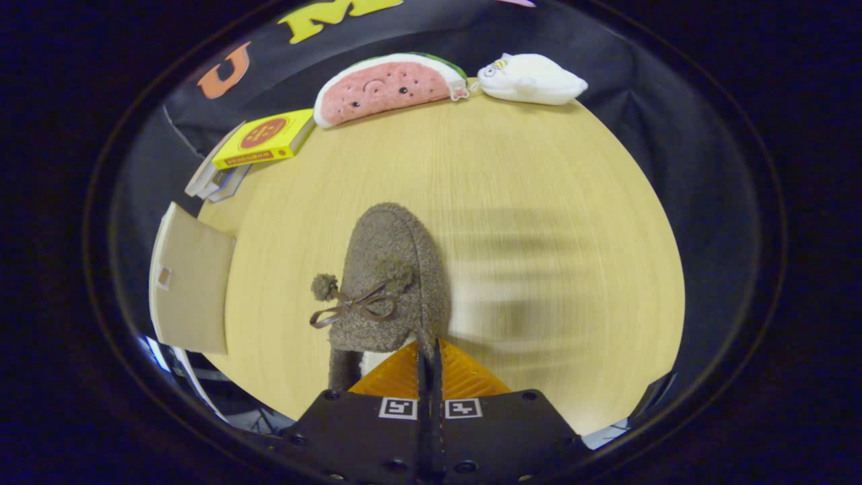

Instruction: Open the storage box then place both shoes into the box .Put the left shoe in first, then the right shoe, with the right side of both shoes facing outward in a uniform manner.

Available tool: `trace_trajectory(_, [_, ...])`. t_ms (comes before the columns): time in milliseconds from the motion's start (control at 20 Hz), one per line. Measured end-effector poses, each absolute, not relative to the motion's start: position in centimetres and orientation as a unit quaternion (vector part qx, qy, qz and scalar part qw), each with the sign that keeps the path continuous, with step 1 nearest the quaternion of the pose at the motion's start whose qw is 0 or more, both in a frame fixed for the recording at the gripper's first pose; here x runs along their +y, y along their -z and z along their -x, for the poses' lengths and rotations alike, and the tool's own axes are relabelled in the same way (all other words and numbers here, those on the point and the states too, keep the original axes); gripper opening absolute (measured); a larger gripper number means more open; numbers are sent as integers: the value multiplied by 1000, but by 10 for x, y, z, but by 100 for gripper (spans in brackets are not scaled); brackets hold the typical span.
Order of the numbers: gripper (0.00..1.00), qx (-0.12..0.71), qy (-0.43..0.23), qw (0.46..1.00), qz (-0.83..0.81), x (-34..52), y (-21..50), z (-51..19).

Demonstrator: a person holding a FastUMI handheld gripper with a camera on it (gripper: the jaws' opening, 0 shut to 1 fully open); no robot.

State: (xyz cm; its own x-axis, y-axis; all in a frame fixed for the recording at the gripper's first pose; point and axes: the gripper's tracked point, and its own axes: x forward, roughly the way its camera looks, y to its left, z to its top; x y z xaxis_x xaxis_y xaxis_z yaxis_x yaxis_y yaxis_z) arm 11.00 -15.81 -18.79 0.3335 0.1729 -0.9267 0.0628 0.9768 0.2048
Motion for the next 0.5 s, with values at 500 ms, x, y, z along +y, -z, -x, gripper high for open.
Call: trace_trajectory(500, [0, 559, -45, 807, -187, -121, 106, -97])
